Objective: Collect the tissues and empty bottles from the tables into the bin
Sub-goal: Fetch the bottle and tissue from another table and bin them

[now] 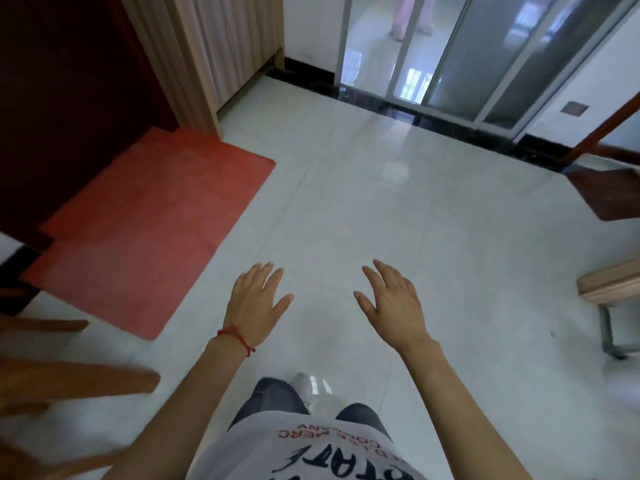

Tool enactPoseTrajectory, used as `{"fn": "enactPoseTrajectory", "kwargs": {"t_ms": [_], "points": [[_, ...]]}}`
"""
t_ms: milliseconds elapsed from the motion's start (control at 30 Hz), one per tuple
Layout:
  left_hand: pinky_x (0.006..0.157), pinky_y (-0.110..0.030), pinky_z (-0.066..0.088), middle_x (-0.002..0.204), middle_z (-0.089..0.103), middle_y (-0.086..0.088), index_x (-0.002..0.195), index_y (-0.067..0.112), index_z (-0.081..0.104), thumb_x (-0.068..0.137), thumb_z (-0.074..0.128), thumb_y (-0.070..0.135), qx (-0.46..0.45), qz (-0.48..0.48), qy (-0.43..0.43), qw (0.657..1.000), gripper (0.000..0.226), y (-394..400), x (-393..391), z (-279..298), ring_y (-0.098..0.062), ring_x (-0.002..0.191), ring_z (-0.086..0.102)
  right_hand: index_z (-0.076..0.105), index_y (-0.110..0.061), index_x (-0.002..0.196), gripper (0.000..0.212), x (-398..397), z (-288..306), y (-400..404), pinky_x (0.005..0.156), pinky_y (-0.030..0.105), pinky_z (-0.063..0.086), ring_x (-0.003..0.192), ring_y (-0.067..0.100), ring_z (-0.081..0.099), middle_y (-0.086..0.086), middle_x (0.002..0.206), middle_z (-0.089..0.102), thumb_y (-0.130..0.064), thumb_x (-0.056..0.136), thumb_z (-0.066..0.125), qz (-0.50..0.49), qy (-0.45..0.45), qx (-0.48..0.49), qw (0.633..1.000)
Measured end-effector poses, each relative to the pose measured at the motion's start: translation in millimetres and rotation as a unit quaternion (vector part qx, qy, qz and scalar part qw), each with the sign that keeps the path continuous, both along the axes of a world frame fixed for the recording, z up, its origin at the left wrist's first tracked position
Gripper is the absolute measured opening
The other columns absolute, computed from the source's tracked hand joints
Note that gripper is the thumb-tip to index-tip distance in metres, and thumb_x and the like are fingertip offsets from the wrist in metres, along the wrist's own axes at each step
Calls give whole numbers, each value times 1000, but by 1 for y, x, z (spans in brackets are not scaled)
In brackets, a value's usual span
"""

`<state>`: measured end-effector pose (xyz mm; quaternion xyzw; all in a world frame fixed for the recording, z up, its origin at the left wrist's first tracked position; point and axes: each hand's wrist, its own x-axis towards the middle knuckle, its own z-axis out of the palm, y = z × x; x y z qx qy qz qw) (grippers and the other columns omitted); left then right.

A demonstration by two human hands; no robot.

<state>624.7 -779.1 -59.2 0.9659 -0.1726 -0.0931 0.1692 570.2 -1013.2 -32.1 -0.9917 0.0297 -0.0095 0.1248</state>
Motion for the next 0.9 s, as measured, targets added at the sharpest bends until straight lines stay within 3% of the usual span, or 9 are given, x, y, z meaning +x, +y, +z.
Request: {"fn": "enactPoseTrajectory", "kwargs": {"t_ms": [167,333,500,633,900], "points": [[104,-50,31,134,49,-20,128,4,50,86,21,59,0,74,-8,997,75,18,34,1,-38,127,42,58,-7,118,50,65,4,16,87,48,48,111,36,59,19,125,59,-42,87,40,70,-11,2,997],[97,-54,38,128,55,-21,123,4,54,91,8,59,13,173,-5,985,79,42,54,7,-40,120,50,59,-8,116,52,132,8,44,85,47,50,109,34,60,17,124,60,-43,87,35,172,-18,-8,985],[91,-55,43,122,59,-21,120,3,57,93,11,55,33,277,-3,960,74,62,70,15,-40,114,55,57,-9,119,52,193,10,76,89,46,48,113,32,58,15,127,58,-44,88,35,277,-26,0,961],[93,-51,43,125,57,-20,121,4,56,91,18,55,36,364,-2,931,70,72,78,18,-39,117,52,55,-9,121,45,236,10,96,93,46,45,117,32,55,15,130,56,-38,88,51,349,-32,15,937],[93,-53,44,127,55,-21,122,4,54,91,13,58,43,459,6,887,74,82,94,21,-41,117,51,51,-8,125,47,304,9,134,99,46,40,124,33,48,16,135,51,-38,89,49,449,-20,28,893]]}}
